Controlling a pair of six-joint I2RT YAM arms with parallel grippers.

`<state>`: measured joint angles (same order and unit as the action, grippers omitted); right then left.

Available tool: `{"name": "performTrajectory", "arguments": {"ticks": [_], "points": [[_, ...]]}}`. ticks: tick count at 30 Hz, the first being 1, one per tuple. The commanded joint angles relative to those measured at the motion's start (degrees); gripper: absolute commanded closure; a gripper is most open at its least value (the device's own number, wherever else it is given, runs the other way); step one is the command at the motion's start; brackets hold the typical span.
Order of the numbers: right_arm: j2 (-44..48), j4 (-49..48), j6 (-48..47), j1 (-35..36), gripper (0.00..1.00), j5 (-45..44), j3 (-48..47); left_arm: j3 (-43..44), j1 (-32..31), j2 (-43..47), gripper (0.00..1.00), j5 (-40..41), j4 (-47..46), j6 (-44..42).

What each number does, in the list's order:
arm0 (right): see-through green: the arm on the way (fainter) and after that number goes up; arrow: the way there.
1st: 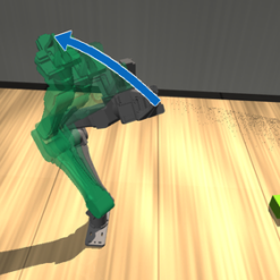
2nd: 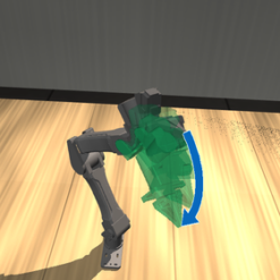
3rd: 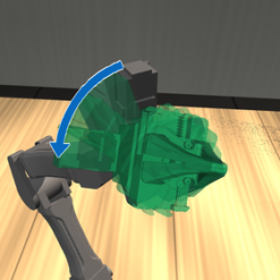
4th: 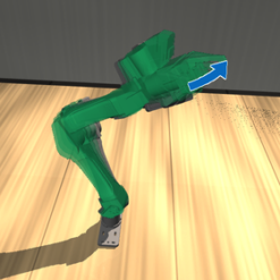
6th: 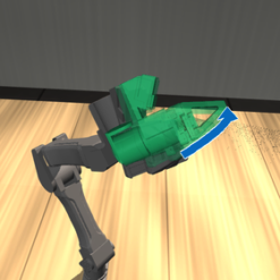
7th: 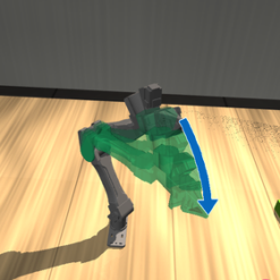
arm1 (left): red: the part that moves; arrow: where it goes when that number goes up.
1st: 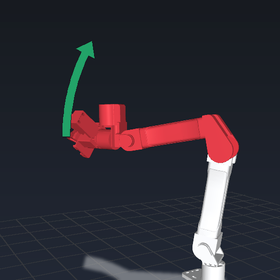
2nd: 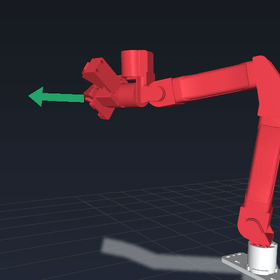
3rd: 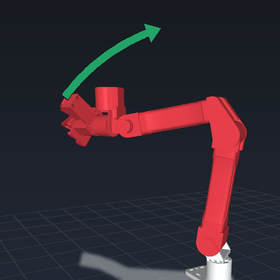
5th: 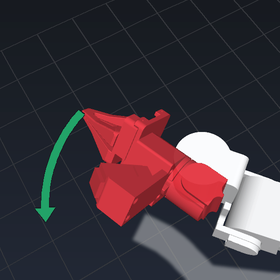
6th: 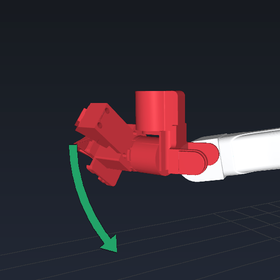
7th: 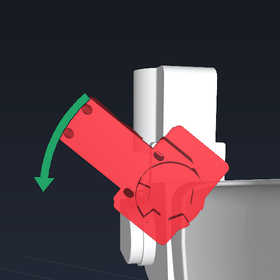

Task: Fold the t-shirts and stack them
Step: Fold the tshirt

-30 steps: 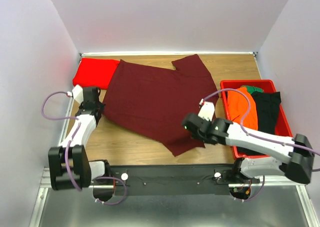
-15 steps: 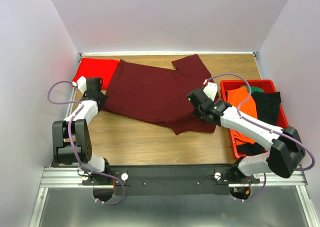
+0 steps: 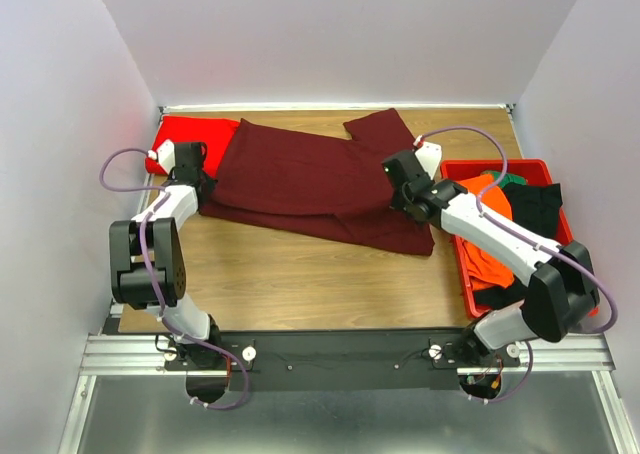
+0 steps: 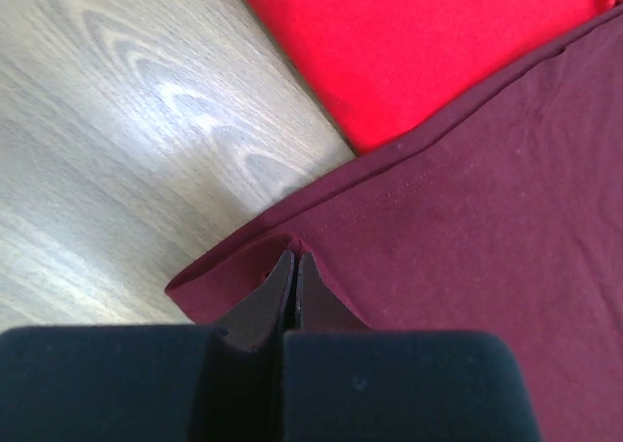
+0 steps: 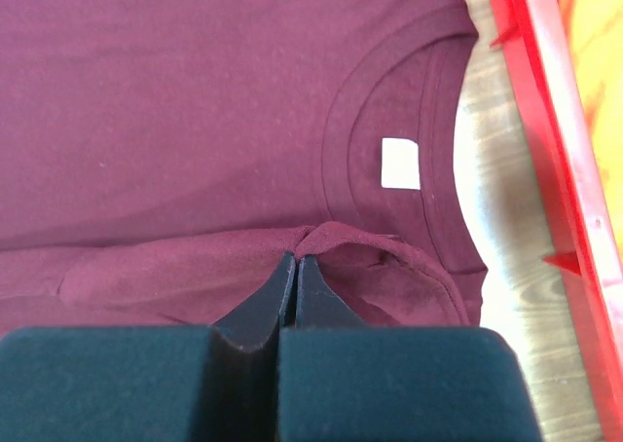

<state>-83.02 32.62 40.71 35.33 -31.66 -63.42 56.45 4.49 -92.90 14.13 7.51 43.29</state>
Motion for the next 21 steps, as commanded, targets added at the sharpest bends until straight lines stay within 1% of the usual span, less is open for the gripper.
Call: {"name": "performTrajectory", "arguments": {"ticks": [1, 7, 21], "points": [[-1.79, -0.89, -2.03, -1.23, 0.99, -0.16, -3.11, 1.82, 0.34, -1.84, 1.00, -0.95, 0.05, -0.57], [-3.20, -0.98, -2.65, -2.72, 0.99, 0.11, -3.64, 3.23, 0.25, -3.07, 1.00, -1.91, -0.30, -0.48], [-3.46, -1.86, -2.56, -4.92, 0.99, 1.07, -0.66, 6.39, -0.01, -6.67, 1.00, -4.28, -1.00, -1.01]]}}
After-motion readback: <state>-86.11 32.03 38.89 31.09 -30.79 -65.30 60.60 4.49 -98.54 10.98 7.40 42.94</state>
